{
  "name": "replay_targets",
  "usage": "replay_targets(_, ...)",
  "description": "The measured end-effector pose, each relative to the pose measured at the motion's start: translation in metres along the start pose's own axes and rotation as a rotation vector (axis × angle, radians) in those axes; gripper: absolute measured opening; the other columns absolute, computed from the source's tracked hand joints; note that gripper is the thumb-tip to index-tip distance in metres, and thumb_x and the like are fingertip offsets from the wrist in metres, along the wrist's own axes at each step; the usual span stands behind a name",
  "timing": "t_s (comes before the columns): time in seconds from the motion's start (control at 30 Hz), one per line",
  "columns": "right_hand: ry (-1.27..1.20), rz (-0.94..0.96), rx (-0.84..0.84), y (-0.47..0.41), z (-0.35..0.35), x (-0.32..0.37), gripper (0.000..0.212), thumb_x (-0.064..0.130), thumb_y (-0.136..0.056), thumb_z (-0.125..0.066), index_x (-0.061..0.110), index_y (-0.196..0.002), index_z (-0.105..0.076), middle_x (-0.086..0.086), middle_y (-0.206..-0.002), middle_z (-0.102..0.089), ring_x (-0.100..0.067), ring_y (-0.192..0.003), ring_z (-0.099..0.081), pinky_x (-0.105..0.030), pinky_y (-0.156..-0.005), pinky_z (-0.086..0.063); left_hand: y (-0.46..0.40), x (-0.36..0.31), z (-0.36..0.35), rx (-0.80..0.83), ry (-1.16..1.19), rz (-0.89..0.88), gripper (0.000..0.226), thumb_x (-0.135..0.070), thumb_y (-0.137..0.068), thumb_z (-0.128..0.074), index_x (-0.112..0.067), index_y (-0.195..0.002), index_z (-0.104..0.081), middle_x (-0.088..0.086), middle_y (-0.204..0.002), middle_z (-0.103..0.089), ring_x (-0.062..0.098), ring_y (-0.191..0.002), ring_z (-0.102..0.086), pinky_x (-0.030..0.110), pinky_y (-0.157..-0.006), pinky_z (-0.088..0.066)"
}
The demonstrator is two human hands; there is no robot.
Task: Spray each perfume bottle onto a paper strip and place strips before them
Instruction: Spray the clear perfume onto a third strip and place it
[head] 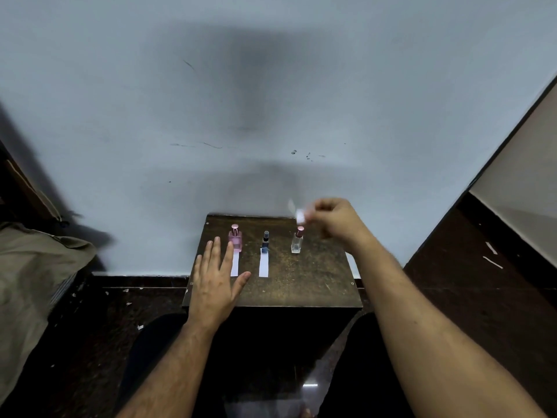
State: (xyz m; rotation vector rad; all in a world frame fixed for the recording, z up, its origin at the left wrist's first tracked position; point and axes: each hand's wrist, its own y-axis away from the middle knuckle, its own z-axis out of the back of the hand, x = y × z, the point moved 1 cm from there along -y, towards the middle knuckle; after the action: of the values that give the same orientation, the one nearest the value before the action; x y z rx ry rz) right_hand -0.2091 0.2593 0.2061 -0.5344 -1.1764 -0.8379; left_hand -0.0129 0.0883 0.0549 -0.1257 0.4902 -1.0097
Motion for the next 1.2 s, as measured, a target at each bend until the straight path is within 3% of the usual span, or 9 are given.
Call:
replay_targets(0.07,0.341,-0.020,-0.101,-0.003,-0.005,-0.022,0.014,0.010,-0.076,-0.070,0.018,-0.065,-0.069,-0.004,-0.069,-0.072,-0.016,-0.063,-0.064,-0.029,-0.060,-0.049,0.000,-0.001,0.001,0.000,0.017,-0.002,0.084,-0.070,-0.094,-0.014,-0.012,-0.153,-0.029,0.016,-0.161,-0.021,0.029,-0.150,-0.017,0.049,-0.119,-0.021)
replay_targets(0.2,0.162,-0.055,0.025,0.000,-0.007,-0.027,0.006,0.009,-0.082,-0.069,0.011,-0.077,-0.072,-0.013,-0.084,-0.074,-0.004,-0.050,-0.054,-0.019,-0.046,-0.040,-0.002,-0.001,0.004,-0.009,0.050,0.019,0.082,-0.070,-0.094,-0.015,-0.013,-0.145,-0.045,0.017,-0.156,-0.033,0.032,-0.145,-0.029,0.050,-0.115,-0.027)
replay_targets(0.43,0.203,-0.044,0.184,0.001,-0.003,-0.027,0.013,0.008,-0.088,-0.063,0.017,-0.080,-0.070,-0.014,-0.107,-0.072,-0.008,-0.054,-0.054,-0.024,-0.050,-0.043,-0.006,-0.010,0.007,-0.143,0.118,-0.023,0.053,-0.056,-0.093,-0.040,-0.017,-0.113,-0.071,0.007,-0.125,-0.061,0.025,-0.116,-0.054,0.053,-0.103,-0.041)
replay_targets(0.57,0.187,-0.038,0.222,0.001,-0.004,-0.035,0.015,0.008,-0.087,-0.066,0.019,-0.079,-0.072,-0.004,-0.093,-0.074,-0.017,-0.068,-0.058,-0.023,-0.049,-0.044,-0.014,-0.033,0.018,-0.195,0.252,0.011,0.025,-0.036,-0.093,-0.059,-0.018,-0.095,-0.075,-0.003,-0.094,-0.070,0.019,-0.089,-0.061,0.042,-0.084,-0.049)
replay_targets(0.63,0.193,-0.035,0.241,0.001,-0.005,-0.039,0.016,0.006,-0.086,-0.068,0.019,-0.078,-0.072,0.004,-0.069,-0.070,-0.011,-0.055,-0.053,-0.023,-0.049,-0.042,-0.022,-0.049,0.023,-0.119,0.436,0.113,0.017,-0.031,-0.093,-0.063,-0.019,-0.092,-0.076,-0.008,-0.086,-0.070,0.015,-0.083,-0.063,0.030,-0.073,-0.049)
replay_targets(0.7,0.195,-0.038,0.239,-0.001,-0.005,-0.043,0.016,0.005,-0.085,-0.069,0.019,-0.078,-0.071,0.006,-0.062,-0.067,-0.007,-0.048,-0.050,-0.023,-0.048,-0.041,-0.033,-0.064,0.026,0.002,0.584,0.223,0.018,-0.034,-0.092,-0.064,-0.022,-0.095,-0.077,-0.015,-0.086,-0.068,0.006,-0.084,-0.063,0.019,-0.071,-0.045)
replay_targets(0.87,0.188,-0.038,0.245,-0.004,-0.004,-0.049,0.012,0.006,-0.084,-0.071,0.018,-0.082,-0.069,0.006,-0.060,-0.066,-0.005,-0.047,-0.051,-0.022,-0.047,-0.040,-0.057,-0.089,0.020,0.266,0.774,0.252,0.010,-0.031,-0.090,-0.068,-0.026,-0.094,-0.075,-0.014,-0.092,-0.071,0.003,-0.093,-0.064,0.026,-0.084,-0.050)
replay_targets(1.07,0.151,-0.043,0.242,-0.008,-0.004,-0.057,0.015,0.006,-0.083,-0.073,0.012,-0.096,-0.068,-0.001,-0.067,-0.066,-0.011,-0.053,-0.052,-0.024,-0.047,-0.041,-0.072,-0.097,-0.001,0.374,0.832,0.298,0.011,-0.026,-0.085,-0.072,-0.032,-0.075,-0.072,-0.012,-0.086,-0.074,0.010,-0.092,-0.067,0.036,-0.088,-0.053)
replay_targets(1.2,0.142,-0.047,0.241,-0.014,-0.006,-0.067,0.019,0.006,-0.083,-0.073,0.009,-0.100,-0.068,0.006,-0.063,-0.067,-0.007,-0.052,-0.053,-0.024,-0.049,-0.040,-0.077,-0.099,-0.011,0.385,0.891,0.350,0.011,-0.019,-0.083,-0.075,-0.025,-0.075,-0.073,-0.005,-0.083,-0.074,0.012,-0.083,-0.066,0.033,-0.080,-0.053)
